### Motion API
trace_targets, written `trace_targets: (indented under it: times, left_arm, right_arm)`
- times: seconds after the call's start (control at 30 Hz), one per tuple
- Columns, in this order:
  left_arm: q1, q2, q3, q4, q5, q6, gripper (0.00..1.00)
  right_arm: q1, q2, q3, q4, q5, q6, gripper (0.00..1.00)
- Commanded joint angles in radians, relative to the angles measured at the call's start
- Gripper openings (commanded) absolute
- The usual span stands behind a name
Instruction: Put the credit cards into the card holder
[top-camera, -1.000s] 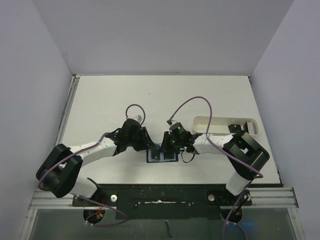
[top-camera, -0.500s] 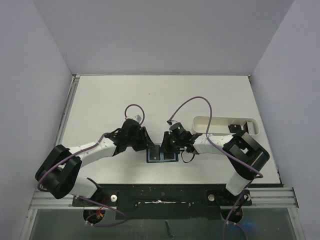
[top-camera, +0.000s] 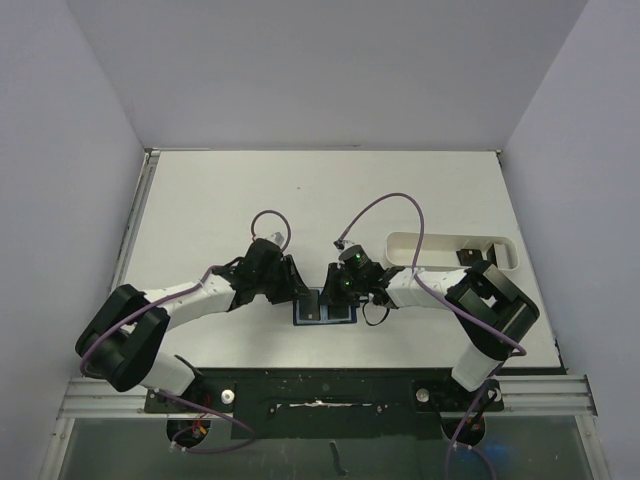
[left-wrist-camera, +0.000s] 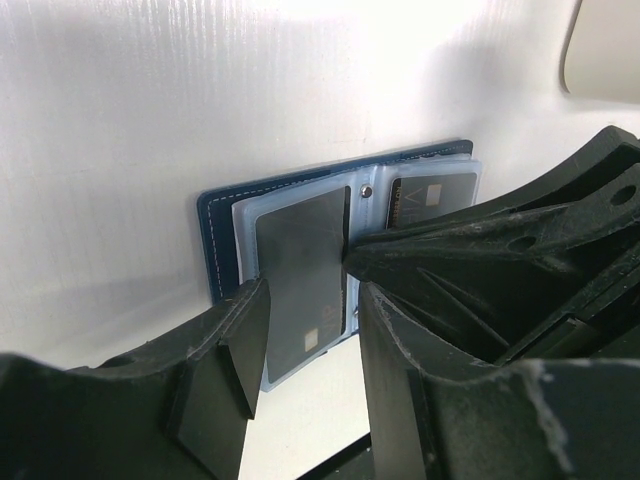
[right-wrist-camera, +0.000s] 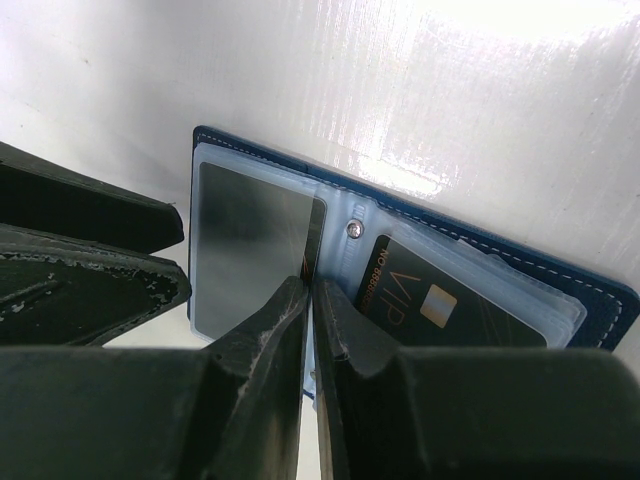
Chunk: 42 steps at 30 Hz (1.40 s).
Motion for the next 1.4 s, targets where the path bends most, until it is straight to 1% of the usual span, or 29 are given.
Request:
trace_targets:
  times: [0.0, 0.53, 0.73, 1.13, 1.37]
  left_arm:
    - [0.002, 0.005, 0.003, 0.055, 0.004, -0.002, 0.39]
    - [0.001, 0.012, 0.003, 0.027, -0.019, 0.0, 0.42]
    - [0.002, 0.026, 0.003, 0.025, -0.019, 0.0, 0.42]
    - [0.001, 0.032, 0.003, 0.07, 0.003, -0.012, 0.41]
    - [-0.002, 0.039, 0.003, 0.044, -0.007, -0.014, 0.41]
  right_arm:
    - [0.002, -0.006, -0.019, -0.023, 0.026, -0.003, 0.11]
    - [0.003, 0.008, -0.002, -0.031, 0.023, -0.015, 0.11]
    - [0.002, 0.015, 0.003, -0.031, 0.021, -0.016, 0.11]
    - [0.005, 0.004, -0.011, -0.024, 0.023, -0.012, 0.11]
    - [0.005, 0.002, -0.014, -0.02, 0.024, -0.009, 0.11]
